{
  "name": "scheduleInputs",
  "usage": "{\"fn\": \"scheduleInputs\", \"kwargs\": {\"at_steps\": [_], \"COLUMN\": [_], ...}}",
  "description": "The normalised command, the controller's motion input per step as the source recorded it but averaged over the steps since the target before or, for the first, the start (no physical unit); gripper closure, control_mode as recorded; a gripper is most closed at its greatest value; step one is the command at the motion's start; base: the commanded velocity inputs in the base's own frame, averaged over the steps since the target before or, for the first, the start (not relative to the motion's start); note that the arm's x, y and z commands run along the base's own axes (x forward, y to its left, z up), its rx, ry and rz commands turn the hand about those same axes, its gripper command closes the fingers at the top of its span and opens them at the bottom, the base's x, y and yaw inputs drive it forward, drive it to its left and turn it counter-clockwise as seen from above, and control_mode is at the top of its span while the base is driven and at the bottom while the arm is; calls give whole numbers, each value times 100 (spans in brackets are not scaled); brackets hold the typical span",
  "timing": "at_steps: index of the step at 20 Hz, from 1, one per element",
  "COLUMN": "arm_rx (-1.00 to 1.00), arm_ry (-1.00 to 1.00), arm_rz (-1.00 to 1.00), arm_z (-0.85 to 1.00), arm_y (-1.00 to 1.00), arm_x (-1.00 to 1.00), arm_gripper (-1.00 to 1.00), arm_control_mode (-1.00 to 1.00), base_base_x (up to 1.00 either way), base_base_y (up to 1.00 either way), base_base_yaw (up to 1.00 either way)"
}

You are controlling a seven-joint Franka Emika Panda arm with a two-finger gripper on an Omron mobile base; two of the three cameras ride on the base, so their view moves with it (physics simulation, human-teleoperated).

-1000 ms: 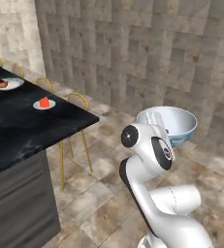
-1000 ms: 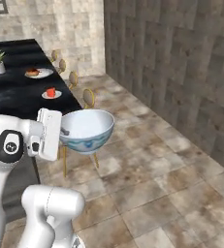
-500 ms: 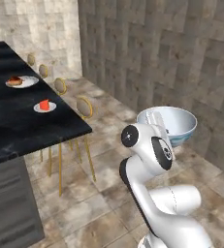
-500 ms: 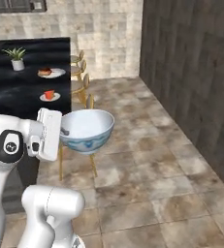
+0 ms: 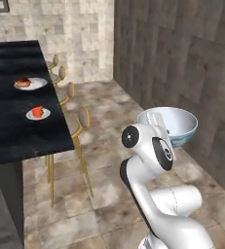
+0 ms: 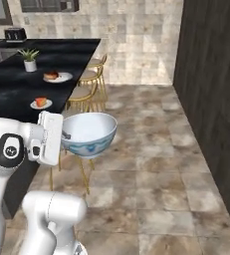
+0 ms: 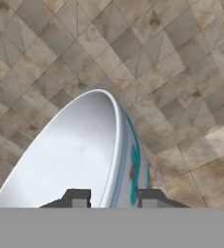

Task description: Take the smaller bowl and place it next to the appetizer plate on the dining counter , and place the larger bowl next to the plate with cooked food.

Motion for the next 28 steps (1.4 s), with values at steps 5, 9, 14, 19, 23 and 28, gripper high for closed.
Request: {"fn": "scheduleInputs", "kwargs": {"at_steps": [5, 9, 14, 19, 23, 28], "arm_rx": [0, 0, 0, 0, 0, 0], "arm_ry": [0, 0, 0, 0, 0, 0], "arm_rz": [0, 0, 0, 0, 0, 0], "arm_z": [0, 0, 0, 0, 0, 0], "arm_y": [0, 0, 0, 0, 0, 0], "arm_x": [0, 0, 0, 0, 0, 0], "arm_gripper": [100, 100, 100, 100, 100, 100], "arm_control_mode": [100, 100, 100, 100, 100, 100], "base_base_x": [94, 95, 94, 99, 93, 75], "base_base_y": [-98, -95, -95, -91, -89, -87], "base_base_yaw": [46, 48, 48, 49, 51, 55]}}
